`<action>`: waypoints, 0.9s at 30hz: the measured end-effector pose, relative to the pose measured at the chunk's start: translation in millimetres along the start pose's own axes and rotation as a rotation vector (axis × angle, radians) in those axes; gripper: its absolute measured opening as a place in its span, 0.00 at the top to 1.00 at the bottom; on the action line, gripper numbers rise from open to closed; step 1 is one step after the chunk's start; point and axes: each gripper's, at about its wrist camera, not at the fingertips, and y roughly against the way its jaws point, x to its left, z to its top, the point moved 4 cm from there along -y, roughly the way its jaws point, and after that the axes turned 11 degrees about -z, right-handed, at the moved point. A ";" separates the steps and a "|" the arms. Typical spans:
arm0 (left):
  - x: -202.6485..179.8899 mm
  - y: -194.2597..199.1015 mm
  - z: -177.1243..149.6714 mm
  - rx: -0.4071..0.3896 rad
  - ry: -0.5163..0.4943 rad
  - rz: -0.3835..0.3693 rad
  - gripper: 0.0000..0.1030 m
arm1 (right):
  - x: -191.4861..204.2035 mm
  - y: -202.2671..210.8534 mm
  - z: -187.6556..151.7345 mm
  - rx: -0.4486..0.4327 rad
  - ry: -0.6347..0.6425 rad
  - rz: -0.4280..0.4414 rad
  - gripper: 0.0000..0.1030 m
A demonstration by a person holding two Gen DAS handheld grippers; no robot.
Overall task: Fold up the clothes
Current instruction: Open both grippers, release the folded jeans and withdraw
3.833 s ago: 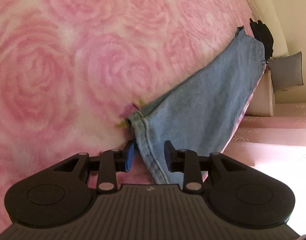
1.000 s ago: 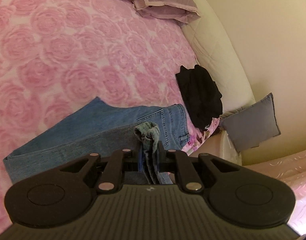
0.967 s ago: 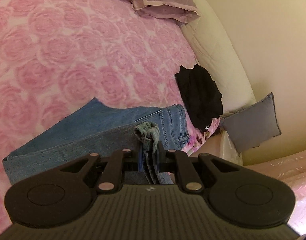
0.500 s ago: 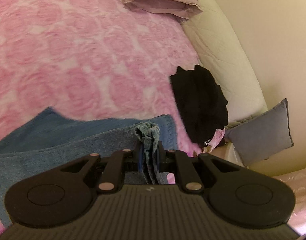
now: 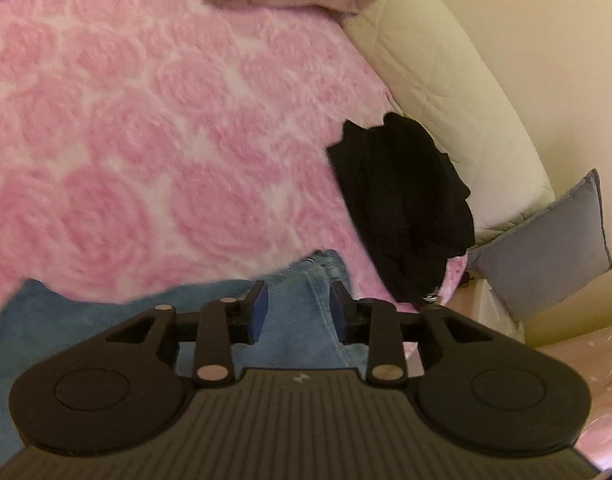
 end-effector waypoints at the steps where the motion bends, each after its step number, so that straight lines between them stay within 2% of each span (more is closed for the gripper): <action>1: 8.9 6.1 -5.2 0.006 0.003 0.024 0.73 | 0.6 4.4 2.0 -0.022 0.072 -0.024 0.54; 8: 84.3 41.3 -71.8 0.074 0.095 0.228 0.75 | 4.1 9.7 -5.3 -0.133 0.600 -0.242 0.54; 10: 103.8 50.0 -90.8 0.094 0.113 0.286 0.75 | 3.9 2.6 -10.3 -0.136 0.686 -0.258 0.54; 13: 124.1 61.0 -104.9 0.099 0.121 0.325 0.75 | 7.9 -5.5 -18.1 -0.143 0.788 -0.253 0.54; 16: 134.6 68.2 -108.2 0.085 0.081 0.360 0.75 | 13.0 -15.5 -26.7 -0.159 0.884 -0.220 0.55; 18: 140.2 69.9 -107.9 0.082 0.039 0.388 0.75 | 14.0 -27.3 -28.8 -0.168 0.917 -0.221 0.56; 22: 146.2 81.8 -104.1 0.079 -0.026 0.440 0.76 | 16.0 -40.8 -16.7 -0.279 0.906 -0.386 0.59; 24: 149.8 98.2 -100.3 0.059 -0.053 0.442 0.76 | 21.7 -24.6 -15.1 -0.326 0.880 -0.357 0.59; 27: 160.0 124.6 -94.5 0.039 -0.077 0.467 0.76 | 17.5 1.4 -32.6 -0.307 0.853 -0.301 0.59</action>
